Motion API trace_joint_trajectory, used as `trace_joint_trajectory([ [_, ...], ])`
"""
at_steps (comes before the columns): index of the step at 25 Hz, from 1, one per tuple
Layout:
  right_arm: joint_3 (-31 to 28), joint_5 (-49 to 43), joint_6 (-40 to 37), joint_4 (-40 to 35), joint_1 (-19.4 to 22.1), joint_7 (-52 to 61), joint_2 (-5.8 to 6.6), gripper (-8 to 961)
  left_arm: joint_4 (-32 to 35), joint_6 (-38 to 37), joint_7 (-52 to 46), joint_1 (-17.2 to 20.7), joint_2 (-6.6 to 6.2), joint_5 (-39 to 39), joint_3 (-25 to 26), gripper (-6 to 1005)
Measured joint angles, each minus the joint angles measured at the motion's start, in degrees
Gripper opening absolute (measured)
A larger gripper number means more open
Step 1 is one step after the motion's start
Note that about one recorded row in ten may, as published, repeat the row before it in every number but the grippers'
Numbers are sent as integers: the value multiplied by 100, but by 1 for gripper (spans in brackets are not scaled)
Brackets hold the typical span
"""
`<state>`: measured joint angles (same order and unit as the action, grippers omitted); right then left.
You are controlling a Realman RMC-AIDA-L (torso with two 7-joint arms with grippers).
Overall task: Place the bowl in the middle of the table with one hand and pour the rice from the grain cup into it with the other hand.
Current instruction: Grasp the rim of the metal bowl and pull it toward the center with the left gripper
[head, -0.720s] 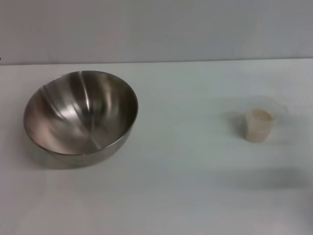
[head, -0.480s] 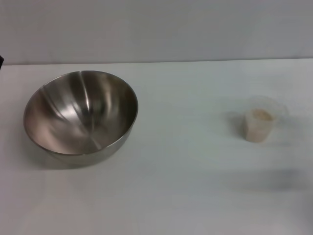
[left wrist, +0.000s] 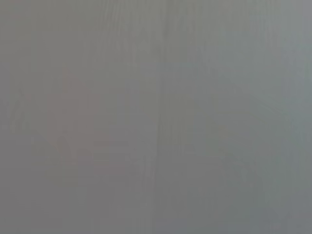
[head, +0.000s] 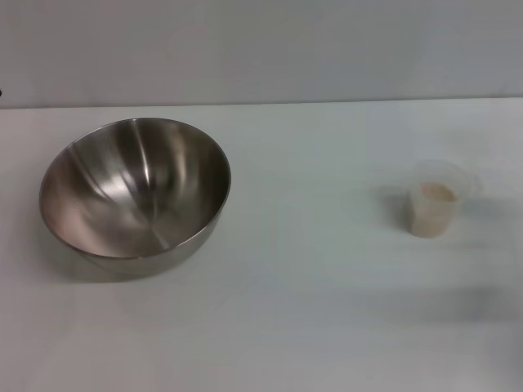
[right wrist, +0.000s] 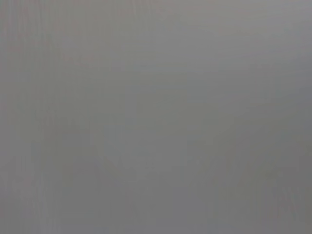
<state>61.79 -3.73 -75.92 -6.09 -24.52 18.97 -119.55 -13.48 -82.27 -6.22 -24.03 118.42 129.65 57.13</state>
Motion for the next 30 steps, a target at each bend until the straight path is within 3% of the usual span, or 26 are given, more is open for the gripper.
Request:
trace_joint_trajectory([
  [9,0,5,-2,33,9,6,1,815,-6,190,644,-220,19,0,-19,859],
  [14,0,5,14,33,9,5,3,815,-297,964,910,-308,-18,-2,147,859],
  [18,0,5,14,30,9,-5,12,815,-1371,2364,1696,-243,-79,-3,840,859],
  [23,0,5,17,29,-1,-19,19,816,-3289,4499,2654,127,-148,-3,1807,860],
  [24,0,5,23,29,-4,-21,19,816,-3943,5407,2869,234,-148,-3,2240,860],
  [25,0,4,37,29,-8,-26,20,816,-3943,5407,2869,234,-148,-3,2240,860],
  [26,1,4,40,29,-8,-27,19,816,-4565,6578,2979,303,-118,-1,2791,860],
  [30,0,4,42,29,-4,-29,20,816,-5220,8500,3008,301,-70,1,3691,860],
])
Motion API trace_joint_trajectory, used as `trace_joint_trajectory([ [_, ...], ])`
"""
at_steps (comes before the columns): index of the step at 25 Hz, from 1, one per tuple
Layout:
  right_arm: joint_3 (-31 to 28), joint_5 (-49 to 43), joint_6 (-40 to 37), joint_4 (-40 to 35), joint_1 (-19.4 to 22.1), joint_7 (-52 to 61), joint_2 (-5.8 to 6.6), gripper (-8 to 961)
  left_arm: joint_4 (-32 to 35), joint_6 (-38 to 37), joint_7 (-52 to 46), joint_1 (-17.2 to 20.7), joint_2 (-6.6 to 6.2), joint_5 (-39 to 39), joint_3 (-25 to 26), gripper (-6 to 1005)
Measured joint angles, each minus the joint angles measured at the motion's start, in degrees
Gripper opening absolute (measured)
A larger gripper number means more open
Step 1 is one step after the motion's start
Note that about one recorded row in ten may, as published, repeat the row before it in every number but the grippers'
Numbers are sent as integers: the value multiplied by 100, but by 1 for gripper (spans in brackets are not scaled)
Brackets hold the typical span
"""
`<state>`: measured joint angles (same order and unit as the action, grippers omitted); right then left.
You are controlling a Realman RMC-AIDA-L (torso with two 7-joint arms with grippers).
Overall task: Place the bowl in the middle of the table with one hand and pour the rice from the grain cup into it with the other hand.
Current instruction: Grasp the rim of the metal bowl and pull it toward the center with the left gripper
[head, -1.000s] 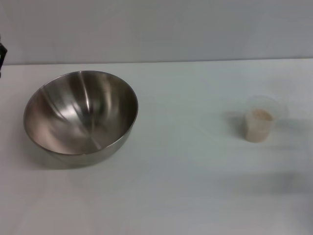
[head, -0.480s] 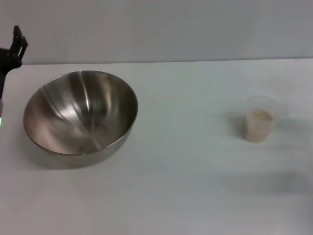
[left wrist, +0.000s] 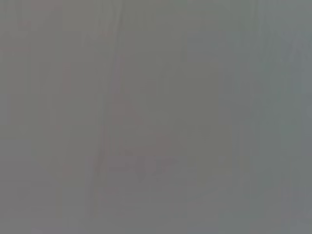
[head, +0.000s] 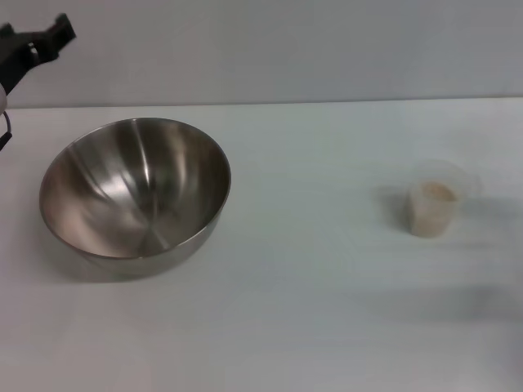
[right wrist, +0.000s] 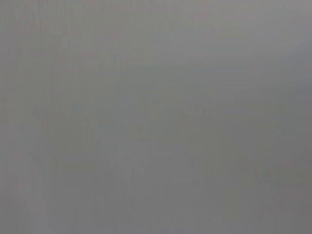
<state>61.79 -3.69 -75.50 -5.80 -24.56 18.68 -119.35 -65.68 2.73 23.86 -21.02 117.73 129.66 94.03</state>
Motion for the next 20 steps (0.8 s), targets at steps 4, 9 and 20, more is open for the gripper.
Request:
trace_joint_trajectory([
  [4,0,0,4,0,-9,-11,0,816,-528,1602,46,4,9,9,656,859],
  [9,0,0,18,0,-41,-21,2,815,-1250,3353,42,81,14,424,1271,859],
  [20,0,0,19,-47,-112,-27,20,815,-2700,6239,-894,33,24,2153,1485,860],
])
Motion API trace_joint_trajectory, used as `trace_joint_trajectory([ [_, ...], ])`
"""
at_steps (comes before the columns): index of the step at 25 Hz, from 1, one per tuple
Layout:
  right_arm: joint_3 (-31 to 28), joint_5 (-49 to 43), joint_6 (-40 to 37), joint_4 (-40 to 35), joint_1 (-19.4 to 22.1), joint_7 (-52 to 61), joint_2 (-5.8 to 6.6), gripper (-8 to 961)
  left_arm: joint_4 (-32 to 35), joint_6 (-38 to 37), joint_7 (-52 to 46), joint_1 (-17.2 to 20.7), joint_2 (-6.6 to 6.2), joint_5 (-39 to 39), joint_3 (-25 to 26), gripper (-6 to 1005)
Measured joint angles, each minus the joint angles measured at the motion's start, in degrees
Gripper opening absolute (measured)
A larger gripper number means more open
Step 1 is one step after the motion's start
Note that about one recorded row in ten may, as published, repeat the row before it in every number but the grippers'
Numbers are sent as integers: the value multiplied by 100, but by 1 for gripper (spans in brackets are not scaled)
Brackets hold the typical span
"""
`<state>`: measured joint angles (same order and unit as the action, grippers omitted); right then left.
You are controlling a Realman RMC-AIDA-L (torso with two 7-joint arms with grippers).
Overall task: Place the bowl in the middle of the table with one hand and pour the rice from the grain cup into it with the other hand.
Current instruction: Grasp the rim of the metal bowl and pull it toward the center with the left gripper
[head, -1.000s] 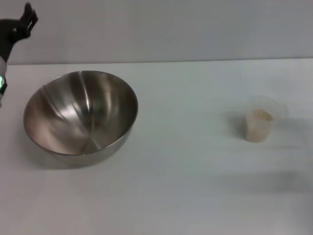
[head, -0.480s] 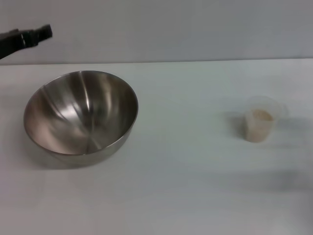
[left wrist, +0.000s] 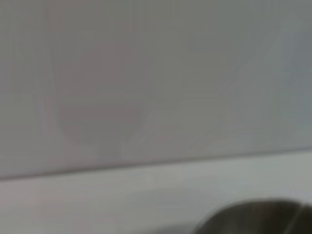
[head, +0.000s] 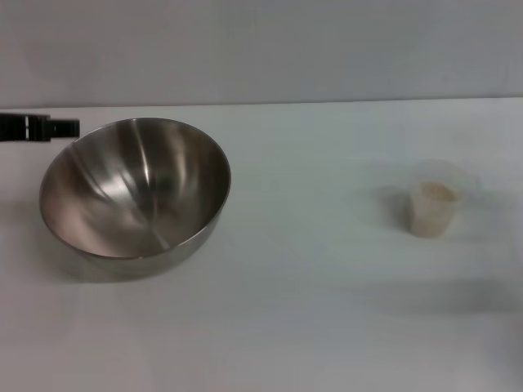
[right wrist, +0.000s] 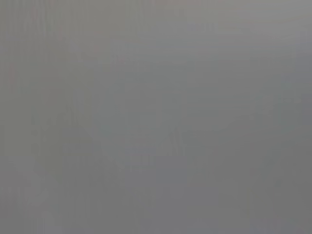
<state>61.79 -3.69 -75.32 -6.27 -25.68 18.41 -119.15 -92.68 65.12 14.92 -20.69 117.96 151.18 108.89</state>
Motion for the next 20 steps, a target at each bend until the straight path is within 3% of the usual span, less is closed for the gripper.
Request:
trace_joint_trajectory([
  [6,0,0,0,-63,-18,-4,6,816,-186,789,-425,-110,7,452,-29,860],
  [20,0,0,-6,-77,-52,-5,13,815,738,863,-718,-659,33,937,-44,860],
])
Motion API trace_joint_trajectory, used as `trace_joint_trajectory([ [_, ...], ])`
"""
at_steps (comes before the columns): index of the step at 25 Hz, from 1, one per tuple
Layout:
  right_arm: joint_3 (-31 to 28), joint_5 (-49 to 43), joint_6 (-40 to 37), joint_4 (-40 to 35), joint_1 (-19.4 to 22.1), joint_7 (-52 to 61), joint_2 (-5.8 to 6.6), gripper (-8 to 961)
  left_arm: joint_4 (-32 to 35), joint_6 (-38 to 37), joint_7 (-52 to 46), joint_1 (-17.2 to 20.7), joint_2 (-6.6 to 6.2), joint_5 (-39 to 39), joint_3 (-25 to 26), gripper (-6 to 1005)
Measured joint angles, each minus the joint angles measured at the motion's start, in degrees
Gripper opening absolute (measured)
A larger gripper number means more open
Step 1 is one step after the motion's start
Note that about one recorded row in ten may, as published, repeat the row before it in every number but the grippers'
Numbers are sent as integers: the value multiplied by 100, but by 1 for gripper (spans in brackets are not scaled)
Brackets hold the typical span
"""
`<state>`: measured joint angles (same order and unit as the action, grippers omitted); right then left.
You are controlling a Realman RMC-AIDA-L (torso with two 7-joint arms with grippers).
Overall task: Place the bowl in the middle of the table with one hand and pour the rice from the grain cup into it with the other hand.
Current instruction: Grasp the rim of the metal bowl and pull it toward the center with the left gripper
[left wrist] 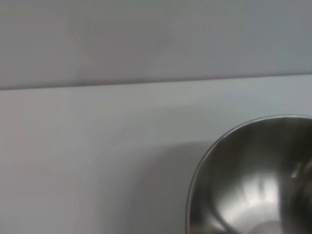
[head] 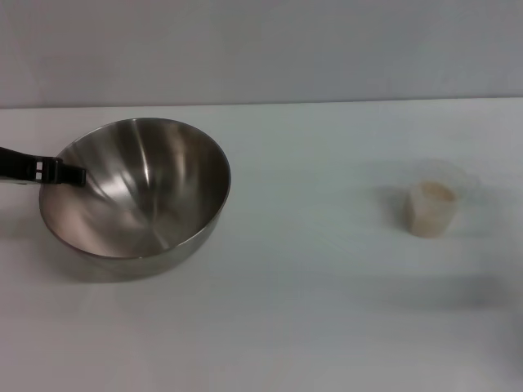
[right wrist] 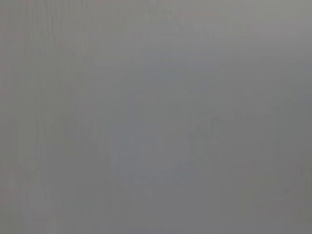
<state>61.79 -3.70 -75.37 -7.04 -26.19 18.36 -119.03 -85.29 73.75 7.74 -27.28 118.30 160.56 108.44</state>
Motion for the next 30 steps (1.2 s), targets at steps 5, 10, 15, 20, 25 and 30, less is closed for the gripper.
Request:
trace_joint_trajectory([
  [5,0,0,2,0,7,-5,6,815,206,-88,0,-74,1,124,-15,860],
  [10,0,0,4,0,15,-7,11,815,353,-182,0,-76,1,129,-23,860],
  [15,0,0,5,0,15,-9,11,816,526,-288,7,-76,1,144,-24,860],
  [20,0,0,5,0,12,-9,11,816,707,-421,35,-77,-7,149,-20,859],
  [25,0,0,5,0,5,-9,11,816,829,-497,55,-89,-19,152,-16,859],
  [30,0,0,5,0,1,-9,11,816,889,-558,71,-92,-25,152,-16,845],
])
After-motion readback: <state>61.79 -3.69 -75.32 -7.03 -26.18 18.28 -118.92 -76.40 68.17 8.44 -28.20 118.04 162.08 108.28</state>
